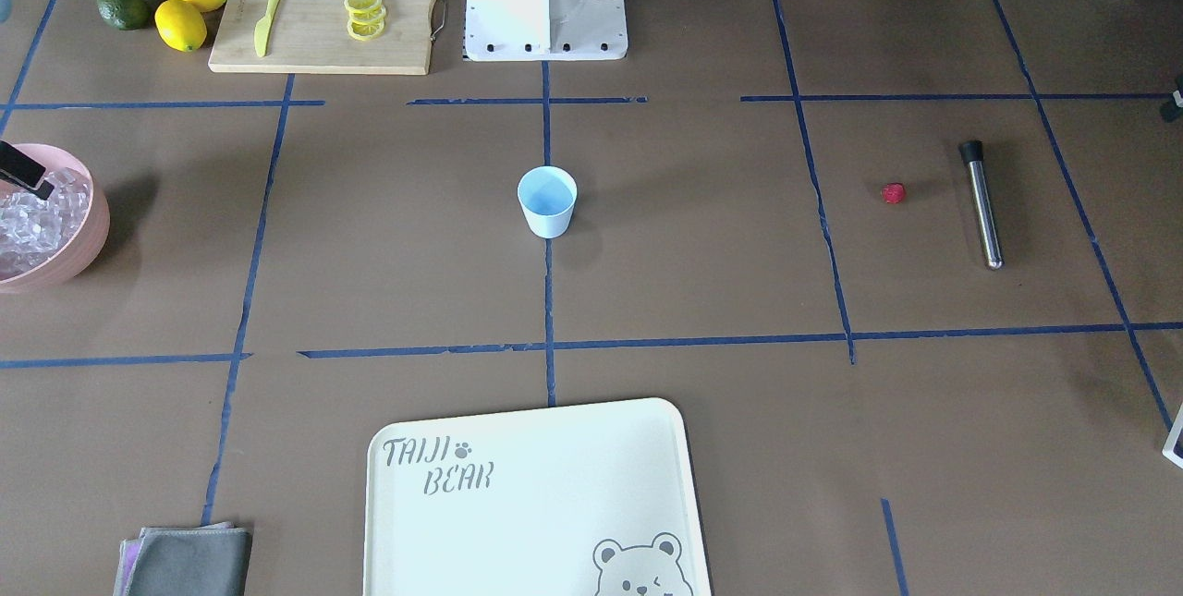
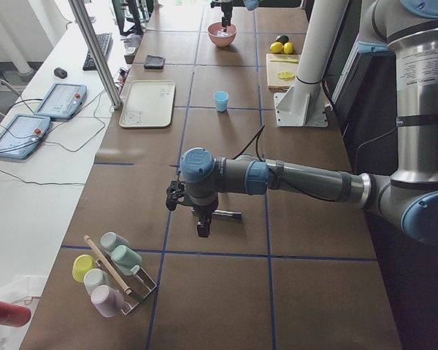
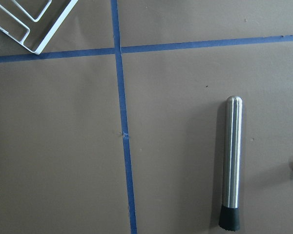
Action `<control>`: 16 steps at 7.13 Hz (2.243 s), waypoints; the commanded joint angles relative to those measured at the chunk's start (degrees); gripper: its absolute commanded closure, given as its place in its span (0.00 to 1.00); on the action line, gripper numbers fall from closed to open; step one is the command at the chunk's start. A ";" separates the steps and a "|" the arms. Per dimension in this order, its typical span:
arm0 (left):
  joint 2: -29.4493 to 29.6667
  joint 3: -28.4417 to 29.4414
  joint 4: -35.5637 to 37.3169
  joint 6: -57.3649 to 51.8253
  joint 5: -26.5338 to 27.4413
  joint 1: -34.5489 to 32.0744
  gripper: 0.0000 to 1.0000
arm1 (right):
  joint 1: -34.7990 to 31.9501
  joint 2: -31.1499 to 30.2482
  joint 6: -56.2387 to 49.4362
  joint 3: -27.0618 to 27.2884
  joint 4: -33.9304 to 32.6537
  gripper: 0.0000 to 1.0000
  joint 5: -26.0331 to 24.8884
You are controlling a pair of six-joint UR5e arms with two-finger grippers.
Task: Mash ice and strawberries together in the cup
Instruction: 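Lower the right gripper into the pink bowl and grasp an ice cube, then carry the ice cube with the right gripper and drop it into the blue cup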
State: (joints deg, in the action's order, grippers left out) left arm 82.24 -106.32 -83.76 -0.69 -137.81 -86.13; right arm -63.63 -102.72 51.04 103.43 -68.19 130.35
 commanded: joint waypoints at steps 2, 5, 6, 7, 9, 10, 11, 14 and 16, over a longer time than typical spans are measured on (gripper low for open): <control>-0.06 -0.82 0.00 0.07 0.00 0.00 0.00 | 1.66 0.59 0.55 -1.57 0.08 0.11 -0.27; -0.15 -1.79 0.09 0.34 0.00 -0.09 0.00 | 1.49 1.82 0.64 -2.89 -0.01 0.36 -0.71; -0.15 -1.96 0.09 0.42 0.00 -0.09 0.00 | 1.49 1.73 0.73 -2.89 0.08 0.57 -0.71; -0.15 -1.96 0.09 0.42 0.00 -0.09 0.00 | 1.49 1.73 0.99 -2.71 0.08 0.83 -0.62; -0.15 -2.23 0.09 0.42 0.00 -0.09 0.00 | 1.23 1.39 1.08 -1.05 0.08 1.00 -0.10; -0.15 -2.23 0.09 0.51 0.00 -0.09 0.00 | 1.14 0.60 1.34 3.92 -0.18 1.00 0.25; -0.15 -2.23 0.00 0.43 0.00 -0.09 0.00 | 1.40 0.50 5.09 9.10 -0.45 1.00 0.34; -0.41 -2.67 0.00 0.25 -0.18 -0.09 0.00 | 9.09 14.32 23.75 13.99 -0.54 1.00 5.44; -0.50 -2.67 0.00 0.34 -2.89 -0.09 0.00 | 19.28 27.42 39.59 12.59 -0.89 1.00 0.91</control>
State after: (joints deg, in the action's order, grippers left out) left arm 81.79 -108.95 -83.76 -0.41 -139.33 -86.22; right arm -50.50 -83.35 81.11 116.81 -68.86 134.01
